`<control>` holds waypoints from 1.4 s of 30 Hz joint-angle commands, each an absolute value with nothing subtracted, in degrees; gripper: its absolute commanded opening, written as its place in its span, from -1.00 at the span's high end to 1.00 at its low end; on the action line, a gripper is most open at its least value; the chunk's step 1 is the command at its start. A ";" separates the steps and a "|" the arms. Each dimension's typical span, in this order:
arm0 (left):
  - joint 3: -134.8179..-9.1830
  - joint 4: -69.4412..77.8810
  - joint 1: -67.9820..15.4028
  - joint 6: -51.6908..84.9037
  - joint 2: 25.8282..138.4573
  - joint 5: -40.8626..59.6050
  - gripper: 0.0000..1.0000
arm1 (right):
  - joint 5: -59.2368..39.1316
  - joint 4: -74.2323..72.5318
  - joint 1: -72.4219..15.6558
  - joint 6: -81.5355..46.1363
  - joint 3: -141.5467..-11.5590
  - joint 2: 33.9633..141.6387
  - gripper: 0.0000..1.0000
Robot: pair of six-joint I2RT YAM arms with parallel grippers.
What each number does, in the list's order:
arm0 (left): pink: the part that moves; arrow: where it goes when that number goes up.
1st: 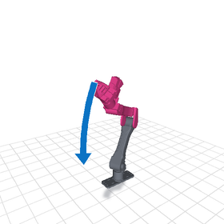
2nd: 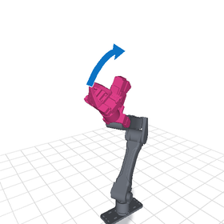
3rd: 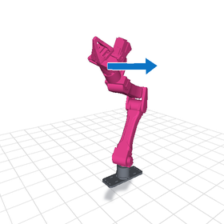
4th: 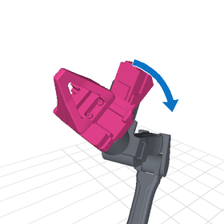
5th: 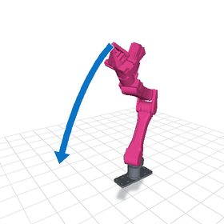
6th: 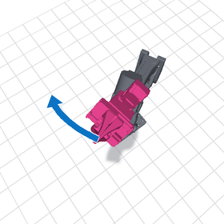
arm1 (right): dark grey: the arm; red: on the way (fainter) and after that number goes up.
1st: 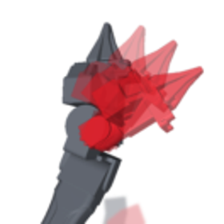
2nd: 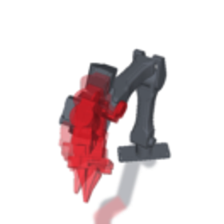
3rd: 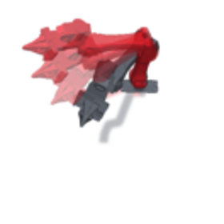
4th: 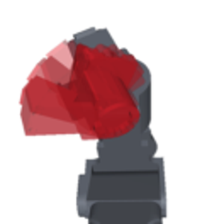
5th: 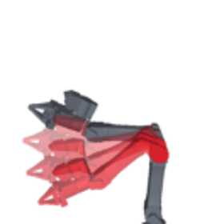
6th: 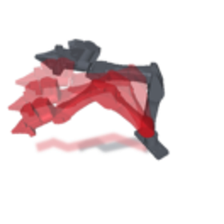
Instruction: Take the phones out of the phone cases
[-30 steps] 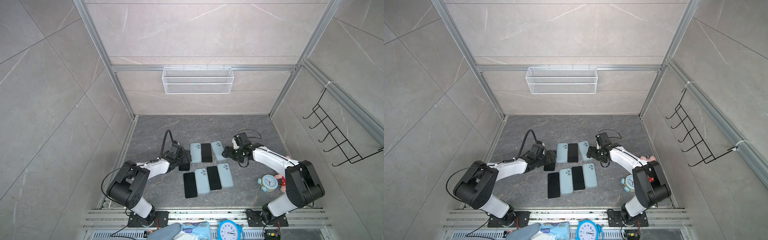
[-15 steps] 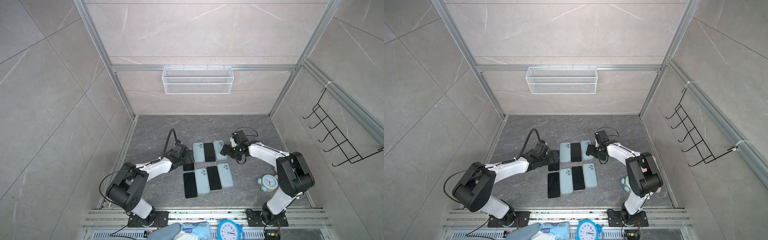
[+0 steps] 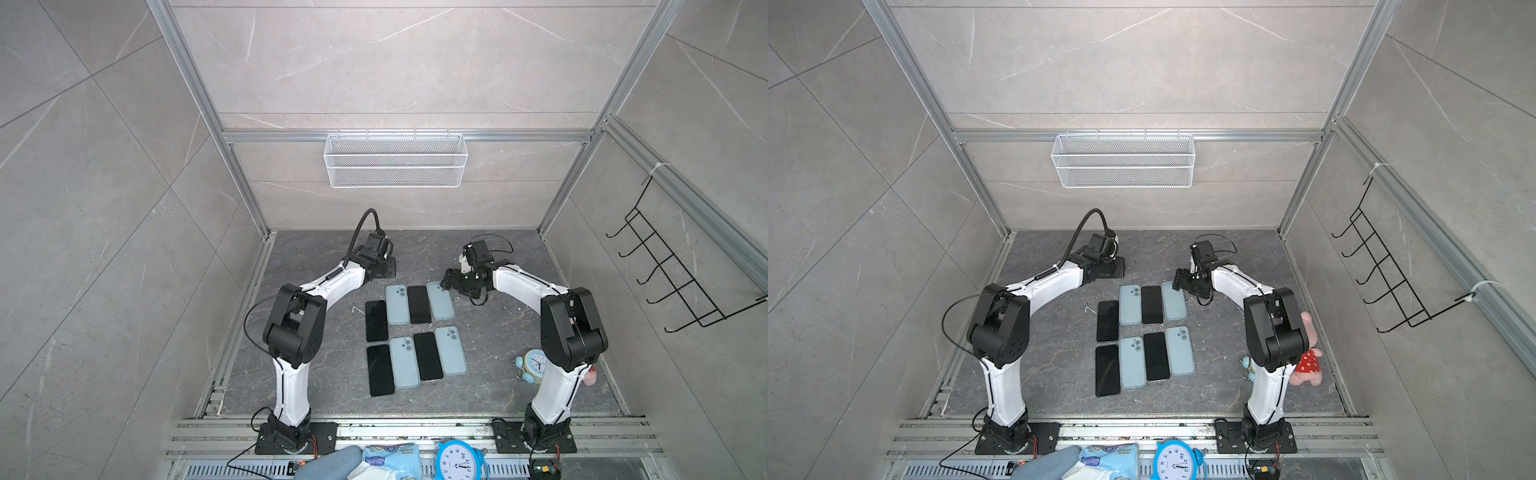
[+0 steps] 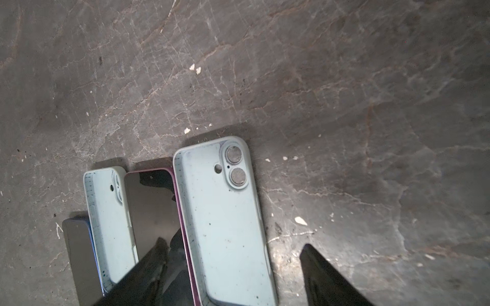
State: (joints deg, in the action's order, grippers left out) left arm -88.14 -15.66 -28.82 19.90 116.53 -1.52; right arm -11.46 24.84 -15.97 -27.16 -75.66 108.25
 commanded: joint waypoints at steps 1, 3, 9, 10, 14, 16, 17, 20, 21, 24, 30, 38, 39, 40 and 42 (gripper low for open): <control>-92.05 -16.83 -28.52 16.28 119.67 0.41 0.57 | -12.10 26.72 -15.73 -26.28 -77.00 109.93 -0.59; -93.12 -16.13 -28.63 16.80 121.37 0.40 0.57 | -12.46 26.38 -15.75 -26.41 -76.89 110.20 -0.59; -93.82 -15.83 -28.76 17.34 124.74 1.42 0.64 | -13.43 25.50 -15.77 -27.06 -77.52 110.76 -0.58; -93.36 -15.61 -28.90 17.53 125.01 1.57 0.66 | -13.42 25.49 -15.75 -27.16 -77.56 110.75 -0.58; -90.90 -13.88 -29.57 17.84 125.59 2.67 0.67 | -13.88 25.63 -15.78 -27.42 -78.39 110.87 -0.58; -89.75 -13.35 -29.88 17.89 125.64 2.87 0.70 | -14.52 25.39 -15.80 -27.42 -78.67 110.62 -0.58; -89.28 -13.20 -29.92 17.95 125.60 2.99 0.71 | -15.14 24.85 -15.87 -27.51 -78.51 110.36 -0.58; -87.76 -12.92 -30.30 17.93 124.95 2.99 0.73 | -15.87 24.27 -15.84 -27.86 -78.66 109.87 -0.58; -87.26 -12.84 -30.38 17.85 124.75 3.05 0.73 | -16.43 24.03 -15.92 -27.84 -78.89 109.86 -0.58; -85.97 -12.59 -30.67 17.92 124.20 2.99 0.75 | -17.81 24.22 -16.47 -27.60 -80.41 110.47 -0.57; -83.07 -11.56 -31.13 18.74 122.01 3.24 0.77 | -19.13 26.02 -19.03 -26.56 -86.31 112.83 -0.55; -80.53 -11.43 -31.84 19.41 118.92 2.23 0.79 | -19.40 30.56 -21.56 -27.37 -98.05 120.69 0.01; -80.34 -11.51 -31.79 19.65 118.59 1.65 0.79 | -19.65 30.97 -21.85 -27.43 -99.24 121.75 0.12; -80.18 -11.57 -31.74 19.70 118.20 1.05 0.79 | -19.49 31.46 -22.13 -27.42 -100.33 122.58 0.21; -79.41 -11.35 -31.73 20.28 116.83 -0.59 0.77 | -19.23 32.87 -22.95 -27.33 -102.86 124.75 0.39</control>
